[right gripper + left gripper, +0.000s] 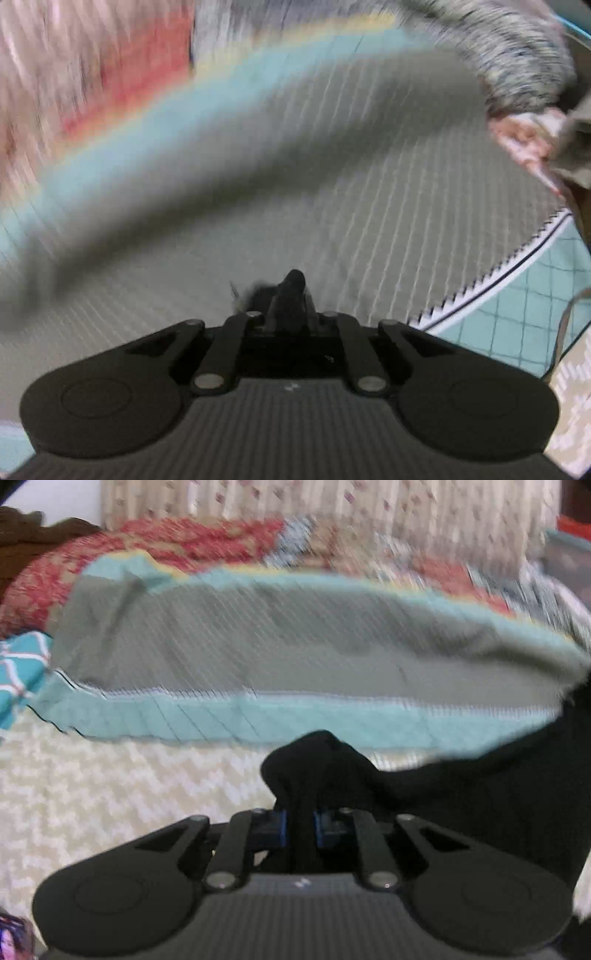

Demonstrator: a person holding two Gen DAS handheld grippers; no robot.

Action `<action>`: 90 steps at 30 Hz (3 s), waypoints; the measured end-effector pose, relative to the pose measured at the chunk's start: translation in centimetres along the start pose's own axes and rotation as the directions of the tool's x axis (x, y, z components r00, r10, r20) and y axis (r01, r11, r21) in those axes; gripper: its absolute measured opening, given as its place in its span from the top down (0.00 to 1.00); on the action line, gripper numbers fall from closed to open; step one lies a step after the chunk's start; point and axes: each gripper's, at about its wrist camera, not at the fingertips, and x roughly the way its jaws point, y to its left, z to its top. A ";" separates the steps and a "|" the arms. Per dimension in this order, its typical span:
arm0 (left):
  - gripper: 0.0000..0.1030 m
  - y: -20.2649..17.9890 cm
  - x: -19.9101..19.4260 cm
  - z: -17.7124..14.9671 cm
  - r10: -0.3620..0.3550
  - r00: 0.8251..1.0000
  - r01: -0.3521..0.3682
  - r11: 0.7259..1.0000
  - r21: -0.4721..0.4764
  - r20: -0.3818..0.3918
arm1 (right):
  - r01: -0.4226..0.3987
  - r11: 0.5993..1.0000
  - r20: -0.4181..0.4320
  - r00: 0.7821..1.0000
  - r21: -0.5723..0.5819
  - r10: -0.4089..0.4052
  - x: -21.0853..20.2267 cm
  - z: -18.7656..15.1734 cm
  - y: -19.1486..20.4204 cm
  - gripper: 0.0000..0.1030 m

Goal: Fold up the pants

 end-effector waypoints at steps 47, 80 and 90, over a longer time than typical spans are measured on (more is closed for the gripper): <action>0.22 6.4 -21.6 -15.9 -0.243 0.970 0.244 0.962 -0.125 0.024 | -0.026 0.987 0.170 0.985 0.160 -0.002 -30.5 -22.6 -25.4 0.56; 0.77 7.8 -15.6 -9.7 -0.075 0.991 0.108 0.933 -0.342 0.107 | 0.096 0.939 0.324 0.923 0.329 -0.208 -28.7 -16.9 -19.9 0.96; 0.56 10.3 -5.2 -3.7 0.042 0.999 -0.046 0.937 -0.348 -0.019 | 0.158 0.964 0.242 0.948 0.213 -0.208 -16.1 -11.3 -14.7 0.88</action>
